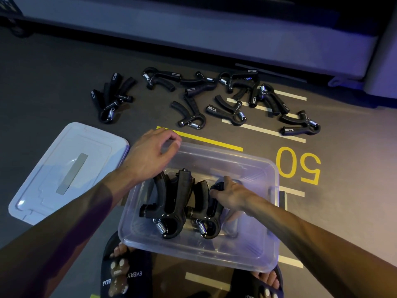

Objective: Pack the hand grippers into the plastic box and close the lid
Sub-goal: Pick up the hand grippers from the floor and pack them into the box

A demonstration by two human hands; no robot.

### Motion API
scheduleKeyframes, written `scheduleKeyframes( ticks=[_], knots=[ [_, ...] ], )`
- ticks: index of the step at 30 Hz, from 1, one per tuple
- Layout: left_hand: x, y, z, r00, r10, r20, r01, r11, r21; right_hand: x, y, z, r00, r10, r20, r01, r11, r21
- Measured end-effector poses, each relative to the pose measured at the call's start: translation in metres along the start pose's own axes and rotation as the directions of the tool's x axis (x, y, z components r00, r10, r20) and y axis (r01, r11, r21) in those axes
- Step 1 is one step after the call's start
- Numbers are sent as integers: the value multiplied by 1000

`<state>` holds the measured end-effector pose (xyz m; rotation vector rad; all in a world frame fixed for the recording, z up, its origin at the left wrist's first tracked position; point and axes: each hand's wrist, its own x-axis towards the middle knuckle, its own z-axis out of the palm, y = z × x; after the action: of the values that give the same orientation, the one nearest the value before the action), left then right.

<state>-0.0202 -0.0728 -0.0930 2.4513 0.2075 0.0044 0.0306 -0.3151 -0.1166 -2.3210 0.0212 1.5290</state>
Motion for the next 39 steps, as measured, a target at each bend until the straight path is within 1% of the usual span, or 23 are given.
scheduleKeyframes(
  ticks=[1, 3, 4, 5, 6, 7, 8, 9, 10, 11, 13, 14, 16, 18, 21, 25, 26, 28, 30, 33, 35, 37, 39],
  knots=[
    [2, 0, -1, 1000, 6, 19, -6, 1000, 0, -7, -3, -6, 1000, -12, -5, 12, 994, -111],
    [7, 1, -4, 998, 23, 51, -23, 1000, 10, -24, -10, -23, 995, -99, -31, 85, 945, -316],
    [9, 2, -6, 997, 28, 68, -29, 999, 16, -34, -15, -34, 986, -162, -28, 141, 922, -362],
    [12, 2, -7, 996, 28, 84, -30, 999, 22, -42, -21, -46, 973, -229, 3, 215, 907, -363],
    [15, 2, -7, 995, 26, 97, -29, 999, 23, -52, -27, -59, 954, -294, 55, 297, 909, -293],
    [18, 1, -7, 994, 27, 104, -29, 999, 21, -59, -34, -73, 927, -360, 101, 372, 918, -141],
    [21, 1, -7, 994, 27, 110, -30, 999, 19, -64, -41, -87, 898, -427, 105, 426, 904, 38],
    [24, 0, -7, 993, 27, 115, -29, 999, 14, -62, -47, -103, 872, -487, 47, 473, 864, 169],
    [27, -1, -7, 992, 24, 120, -25, 1000, 4, -55, -54, -118, 852, -520, -54, 519, 828, 213],
    [31, -3, -7, 992, 23, 124, -21, 1000, -14, -39, -59, -131, 835, -524, -169, 549, 813, 194],
    [37, -5, -7, 990, 15, 140, -7, 998, -57, 8, -64, -153, 807, -478, -348, 526, 849, 54],
    [39, -5, -7, 988, 8, 151, 2, 998, -67, 35, -65, -162, 804, -453, -385, 471, 880, -53],
    [42, -7, -6, 986, -7, 166, 19, 997, -68, 82, -62, -173, 829, -400, -390, 294, 906, -303],
    [44, -9, -5, 984, -32, 176, 48, 995, -87, 116, -58, -174, 854, -350, -385, 161, 881, -445],
    [44, -9, -4, 982, -56, 180, 80, 989, -127, 142, -52, -167, 857, -300, -420, 80, 881, -466],
    [44, -6, -5, 983, -58, 172, 84, 986, -146, 162, -38, -158, 854, -252, -455, 93, 935, -343],
    [44, -4, -5, 984, -54, 172, 78, 988, -137, 165, -35, -157, 844, -263, -468, 100, 934, -344],
    [44, -4, -7, 982, -56, 179, 78, 990, -115, 163, -30, -154, 810, -328, -487, 117, 903, -415],
    [42, -2, -9, 981, -72, 182, 90, 992, -93, 152, -29, -153, 763, -406, -503, 170, 877, -450],
    [37, 2, -13, 989, -53, 136, 66, 993, -96, 127, -29, -156, 688, -485, -540, 304, 868, -393],
    [33, 9, -18, 998, -25, 49, 30, 993, -112, 106, -28, -159, 632, -535, -561, 376, 844, -382],
    [30, 20, -25, 999, 8, -46, -14, 992, -125, 78, -25, -157, 549, -606, -575, 450, 795, -408],
    [27, 29, -30, 995, 4, -99, -21, 984, -177, 48, -24, -152, 425, -707, -565, 495, 704, -509]
  ],
)
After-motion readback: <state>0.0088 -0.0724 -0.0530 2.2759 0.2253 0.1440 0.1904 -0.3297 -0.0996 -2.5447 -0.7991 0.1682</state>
